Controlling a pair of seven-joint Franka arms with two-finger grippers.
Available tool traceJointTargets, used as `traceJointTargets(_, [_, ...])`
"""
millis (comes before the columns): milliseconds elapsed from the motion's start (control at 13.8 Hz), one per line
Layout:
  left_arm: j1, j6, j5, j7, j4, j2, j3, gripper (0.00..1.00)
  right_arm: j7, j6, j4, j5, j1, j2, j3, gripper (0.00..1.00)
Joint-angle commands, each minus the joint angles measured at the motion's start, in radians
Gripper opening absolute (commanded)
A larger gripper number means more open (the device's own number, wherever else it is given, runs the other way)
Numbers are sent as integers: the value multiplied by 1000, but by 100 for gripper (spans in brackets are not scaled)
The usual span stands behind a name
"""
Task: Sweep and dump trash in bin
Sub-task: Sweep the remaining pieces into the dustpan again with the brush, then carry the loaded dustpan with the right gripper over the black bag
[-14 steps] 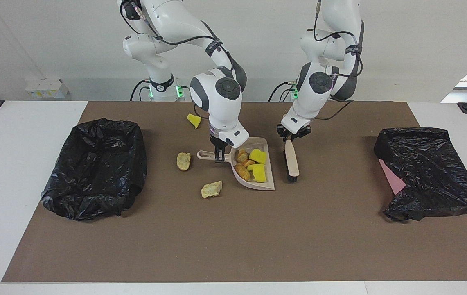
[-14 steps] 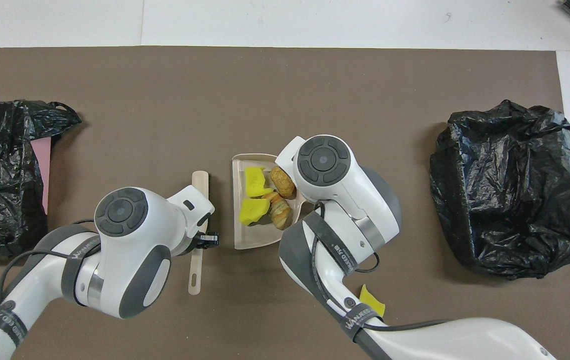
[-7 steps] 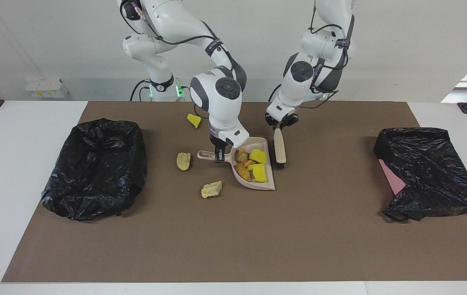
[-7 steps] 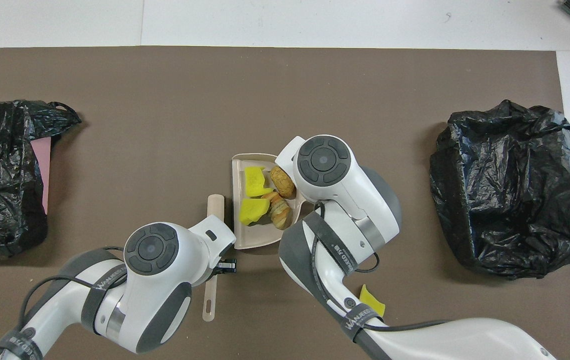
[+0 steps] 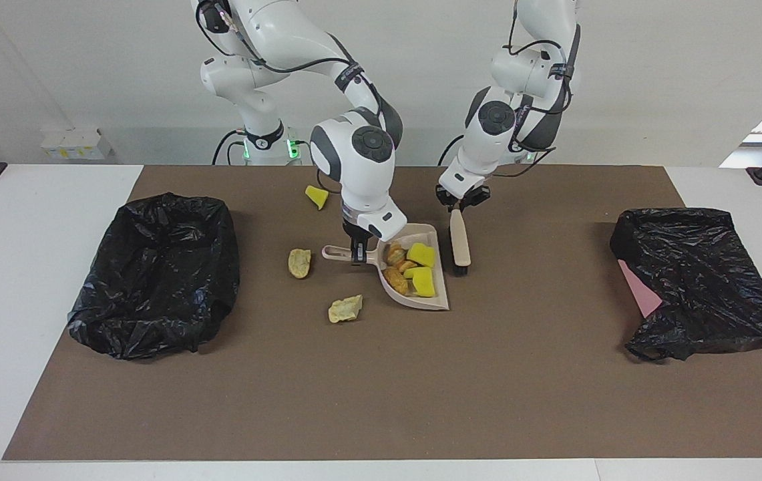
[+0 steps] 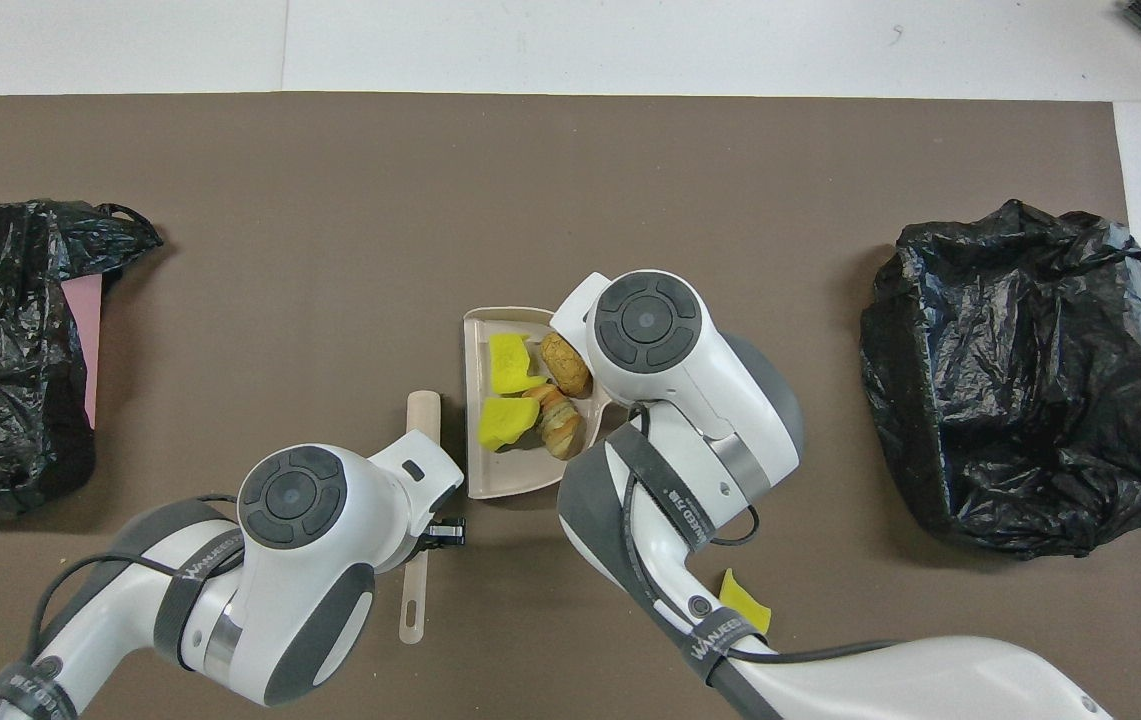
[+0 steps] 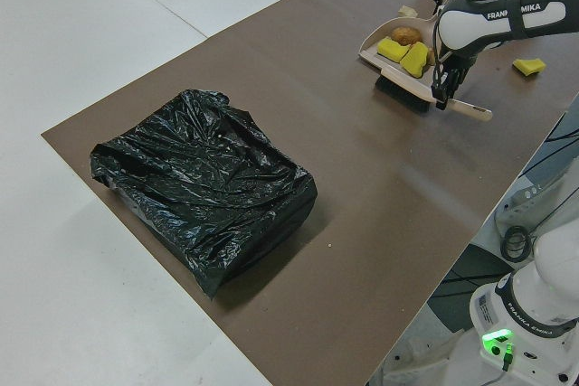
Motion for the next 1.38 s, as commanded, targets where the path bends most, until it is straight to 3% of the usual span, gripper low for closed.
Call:
traceJointTargets(0, [1, 6, 25, -17, -32, -38, 3, 0, -24, 5, -15, 0, -12, -22, 9, 0])
traceJointTargets(436, [17, 15, 25, -17, -34, -38, 3, 0, -24, 1, -7, 0, -15, -28, 9, 0])
traceJointTargets(582, [17, 15, 25, -17, -34, -38, 3, 0, -62, -10, -7, 3, -47, -68, 9, 0])
traceJointTargets(1018, [4, 15, 25, -47, -38, -44, -3, 0, -312, -156, -11, 23, -294, -270, 7, 0])
traceJointTargets(1309, [-94, 24, 25, -172, -66, -79, -11, 0, -538, -200, -17, 27, -516, -343, 6, 0])
